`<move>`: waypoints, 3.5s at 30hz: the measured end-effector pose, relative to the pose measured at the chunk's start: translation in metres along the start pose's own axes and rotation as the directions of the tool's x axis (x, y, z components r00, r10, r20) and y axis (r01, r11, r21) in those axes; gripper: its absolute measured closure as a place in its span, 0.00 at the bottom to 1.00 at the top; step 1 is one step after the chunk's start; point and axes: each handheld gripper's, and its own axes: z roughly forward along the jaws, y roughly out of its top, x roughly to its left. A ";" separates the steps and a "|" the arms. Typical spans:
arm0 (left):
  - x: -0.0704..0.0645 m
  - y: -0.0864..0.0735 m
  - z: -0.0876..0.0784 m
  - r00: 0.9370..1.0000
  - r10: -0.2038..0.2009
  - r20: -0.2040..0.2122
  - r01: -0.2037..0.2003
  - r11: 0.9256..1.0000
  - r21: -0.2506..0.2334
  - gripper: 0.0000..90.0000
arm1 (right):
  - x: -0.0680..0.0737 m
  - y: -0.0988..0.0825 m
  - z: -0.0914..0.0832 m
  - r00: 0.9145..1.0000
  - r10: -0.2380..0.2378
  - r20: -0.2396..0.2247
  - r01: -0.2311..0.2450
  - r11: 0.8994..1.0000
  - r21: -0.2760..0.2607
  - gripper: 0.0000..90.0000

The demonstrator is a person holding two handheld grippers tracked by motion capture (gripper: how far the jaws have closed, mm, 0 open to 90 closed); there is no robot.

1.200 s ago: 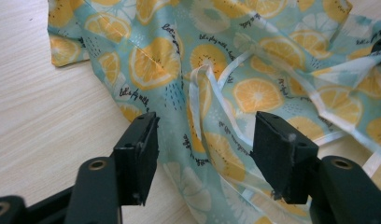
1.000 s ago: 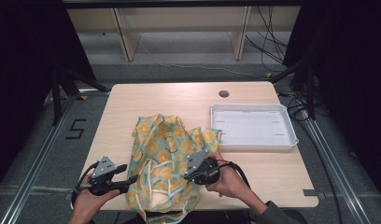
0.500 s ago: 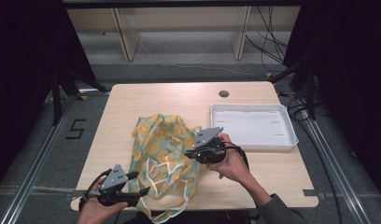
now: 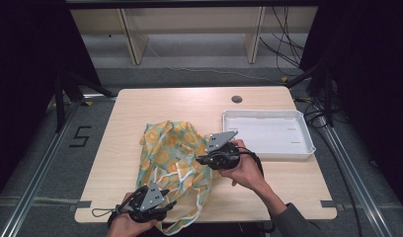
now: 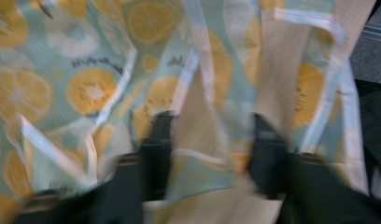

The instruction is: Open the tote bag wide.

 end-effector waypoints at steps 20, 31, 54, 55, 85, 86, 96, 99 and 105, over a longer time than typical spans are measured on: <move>0.101 0.105 -0.014 0.993 -0.094 -0.073 0.086 0.991 -0.104 0.98 | 0.035 0.012 -0.015 0.993 -0.112 0.028 0.111 0.993 0.044 0.42; 0.133 0.124 0.035 0.987 -0.139 -0.075 0.135 0.989 -0.061 0.96 | 0.031 -0.001 0.026 0.987 -0.082 -0.138 0.104 0.981 0.162 1.00; 0.098 0.034 -0.001 0.995 -0.082 -0.055 0.086 0.994 0.072 0.40 | -0.011 0.000 -0.014 0.986 0.043 -0.159 -0.060 0.993 -0.104 1.00; 0.098 0.031 0.004 0.997 -0.058 -0.060 0.063 0.994 0.085 0.40 | -0.011 0.000 -0.014 0.986 0.043 -0.159 -0.060 0.993 -0.104 1.00; 0.156 0.125 -0.004 0.984 -0.162 -0.067 0.154 0.982 -0.113 0.99 | -0.011 -0.004 -0.034 0.970 0.050 0.239 -0.073 0.993 0.089 0.45; 0.157 0.127 -0.001 0.984 -0.165 -0.073 0.157 0.982 -0.105 0.99 | -0.009 -0.002 -0.038 0.971 0.053 0.233 -0.074 0.993 0.086 0.44; 0.165 0.130 0.012 0.977 -0.194 -0.085 0.188 0.979 -0.082 0.99 | -0.020 -0.018 -0.051 0.961 0.171 0.219 -0.217 0.954 0.208 0.41; 0.168 0.129 0.014 0.977 -0.199 -0.083 0.192 0.978 -0.079 0.99 | -0.022 -0.023 -0.052 0.972 0.167 0.166 -0.205 0.945 0.255 0.36; 0.167 0.129 0.014 0.977 -0.201 -0.076 0.195 0.978 -0.078 0.99 | -0.020 -0.028 -0.048 0.976 0.150 0.161 -0.188 0.947 0.260 0.38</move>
